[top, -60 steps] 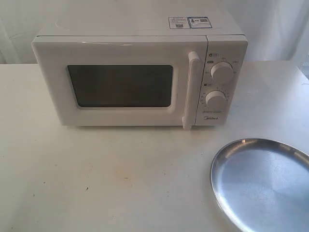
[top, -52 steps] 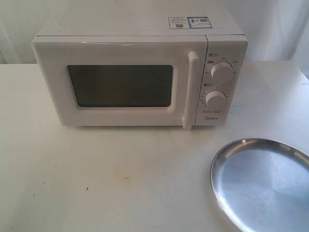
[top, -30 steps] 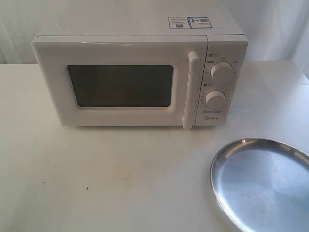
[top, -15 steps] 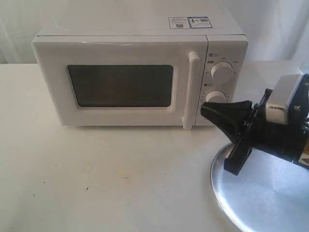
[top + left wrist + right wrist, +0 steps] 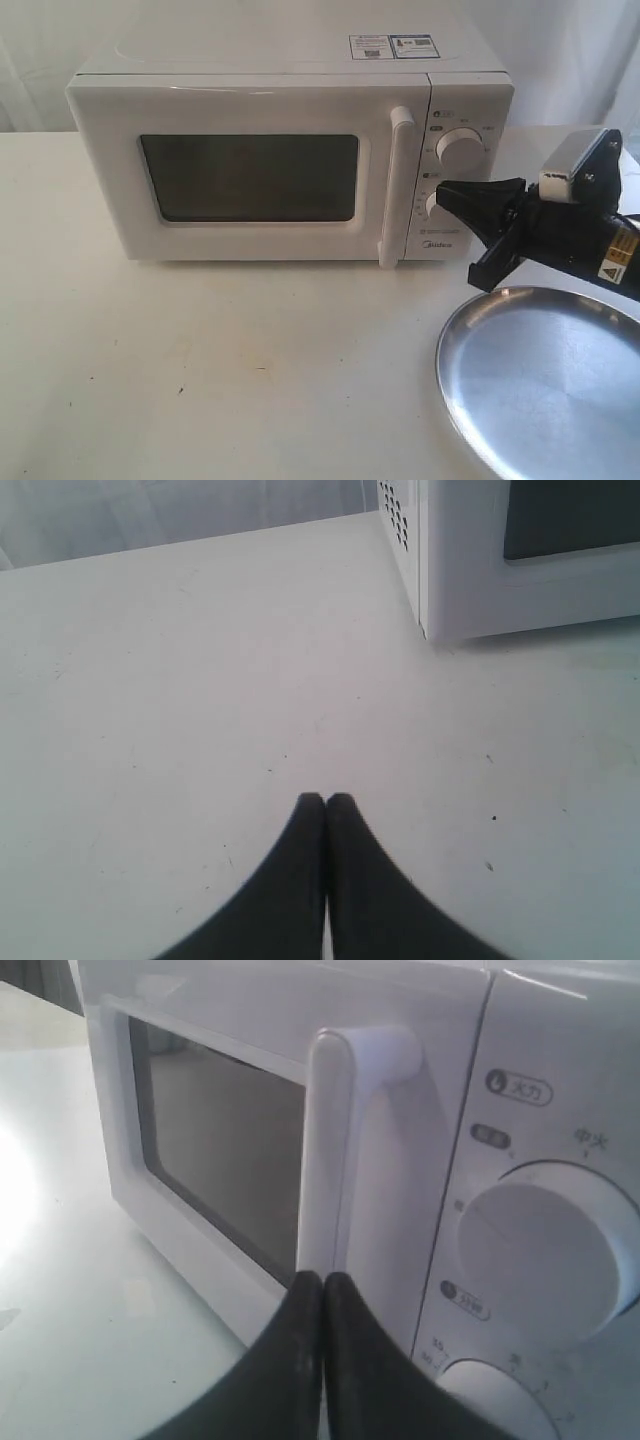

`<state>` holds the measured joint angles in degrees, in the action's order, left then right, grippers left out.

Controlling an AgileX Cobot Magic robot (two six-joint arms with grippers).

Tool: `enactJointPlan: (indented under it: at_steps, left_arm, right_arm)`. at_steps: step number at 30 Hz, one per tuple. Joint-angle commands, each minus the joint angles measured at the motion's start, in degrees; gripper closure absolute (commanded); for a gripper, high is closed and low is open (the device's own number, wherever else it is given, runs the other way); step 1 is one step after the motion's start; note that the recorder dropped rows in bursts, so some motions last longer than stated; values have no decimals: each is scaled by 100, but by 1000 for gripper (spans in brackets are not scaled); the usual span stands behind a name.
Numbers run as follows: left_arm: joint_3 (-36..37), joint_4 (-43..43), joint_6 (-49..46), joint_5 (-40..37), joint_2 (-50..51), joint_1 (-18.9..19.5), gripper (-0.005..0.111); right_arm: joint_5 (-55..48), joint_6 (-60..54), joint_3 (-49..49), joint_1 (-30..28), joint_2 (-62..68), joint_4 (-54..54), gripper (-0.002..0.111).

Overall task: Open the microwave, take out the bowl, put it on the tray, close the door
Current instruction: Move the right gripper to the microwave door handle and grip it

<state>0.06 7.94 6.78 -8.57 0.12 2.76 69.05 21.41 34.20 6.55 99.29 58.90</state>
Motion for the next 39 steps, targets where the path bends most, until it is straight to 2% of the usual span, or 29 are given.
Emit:
enactJointPlan:
  at_steps: [1,4,8,10,17,22,28,33,39]
  left_arm:
    - [-6,-21,37,3,-12,-5,107]
    - [-6,-21,37,3,-12,-5,107]
    - [-6,-21,37,3,-12,-5,107]
    - [-6,-21,37,3,-12,-5,107]
    - [-6,-21,37,3,-12,-5,107]
    - [-6,-21,37,3,-12,-5,107]
    - [-6,-21,37,3,-12,-5,107]
    - [-6,-21,37,3,-12,-5,107]
    - [-6,-21,37,3,-12,-5,107]
  right_arm:
    - [-37,-19,46,-26,83,10,107]
    - [-238,-19,46,-26,83,48,93]
    - [-128,-19,46,1,140,144,62]
    - [-138,-19,46,118,140,96,55]
    - [-818,-838,58,852,140,-667,56]
    - [-885,-879,70,948,140,-1284,56]
    - [-1360,-679,317,948,160,-1138,64]
    - [-1361,-10,650,948,323,-133,64]
    - [-1491,156,1012,948,699,9,64]
